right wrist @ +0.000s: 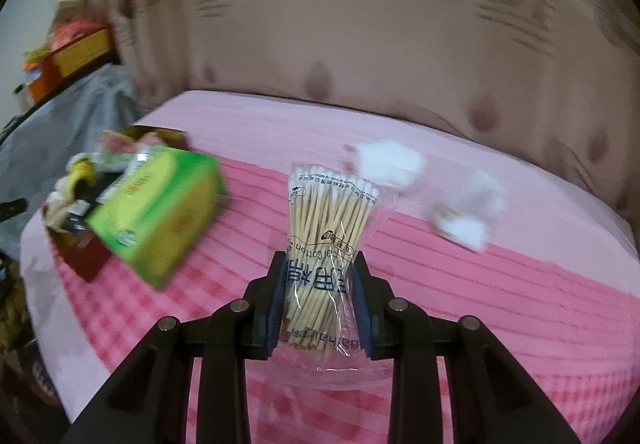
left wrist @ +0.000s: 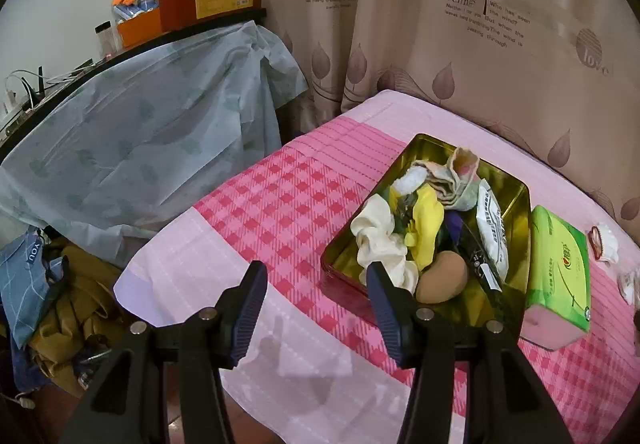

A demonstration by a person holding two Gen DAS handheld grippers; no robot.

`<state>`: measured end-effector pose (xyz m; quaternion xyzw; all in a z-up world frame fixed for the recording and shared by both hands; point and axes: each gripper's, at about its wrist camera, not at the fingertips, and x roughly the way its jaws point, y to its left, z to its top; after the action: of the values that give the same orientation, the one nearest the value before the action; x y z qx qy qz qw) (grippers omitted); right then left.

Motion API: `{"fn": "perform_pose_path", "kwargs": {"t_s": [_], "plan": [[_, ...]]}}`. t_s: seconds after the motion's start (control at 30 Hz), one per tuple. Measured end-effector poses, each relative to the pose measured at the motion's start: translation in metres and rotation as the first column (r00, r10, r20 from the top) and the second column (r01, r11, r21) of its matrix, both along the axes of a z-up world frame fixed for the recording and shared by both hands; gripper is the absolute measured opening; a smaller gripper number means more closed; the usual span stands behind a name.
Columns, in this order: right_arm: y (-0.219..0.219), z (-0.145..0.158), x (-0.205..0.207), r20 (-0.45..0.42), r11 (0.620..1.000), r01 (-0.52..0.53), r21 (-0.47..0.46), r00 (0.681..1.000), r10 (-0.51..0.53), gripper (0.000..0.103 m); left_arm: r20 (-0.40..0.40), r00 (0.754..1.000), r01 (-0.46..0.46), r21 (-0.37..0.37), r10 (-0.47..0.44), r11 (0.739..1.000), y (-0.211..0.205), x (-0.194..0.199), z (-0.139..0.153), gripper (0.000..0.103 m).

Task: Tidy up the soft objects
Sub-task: 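Carry the cotton-swab pack with the right gripper over the tray, then lower the swab pack into the tray and open the right gripper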

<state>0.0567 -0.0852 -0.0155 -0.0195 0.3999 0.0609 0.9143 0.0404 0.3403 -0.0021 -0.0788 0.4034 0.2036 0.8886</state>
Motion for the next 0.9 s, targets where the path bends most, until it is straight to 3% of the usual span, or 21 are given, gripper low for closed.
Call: {"fn": "perform_pose_path", "kwargs": {"t_s": [0.2, 0.47, 0.9], "plan": [[0.073, 0.007, 0.016, 0.013, 0.990, -0.137, 0.043, 0.991, 0.136, 0.028, 0.007, 1.000, -0.010, 0.015, 0.010, 1.000, 0.002, 0.000, 0.002, 0.053], [0.166, 0.019, 0.026, 0.040, 0.951, -0.306, 0.039, 0.952, 0.304, 0.028, 0.014, 0.999, -0.040, -0.001, 0.040, 0.999, 0.010, -0.002, 0.003, 0.053], [0.249, 0.016, 0.051, 0.014, 0.907, -0.418, 0.047, 0.908, 0.418, 0.027, 0.034, 0.994, -0.104, 0.020, 0.103, 0.994, 0.019, -0.007, 0.008, 0.053]]}}
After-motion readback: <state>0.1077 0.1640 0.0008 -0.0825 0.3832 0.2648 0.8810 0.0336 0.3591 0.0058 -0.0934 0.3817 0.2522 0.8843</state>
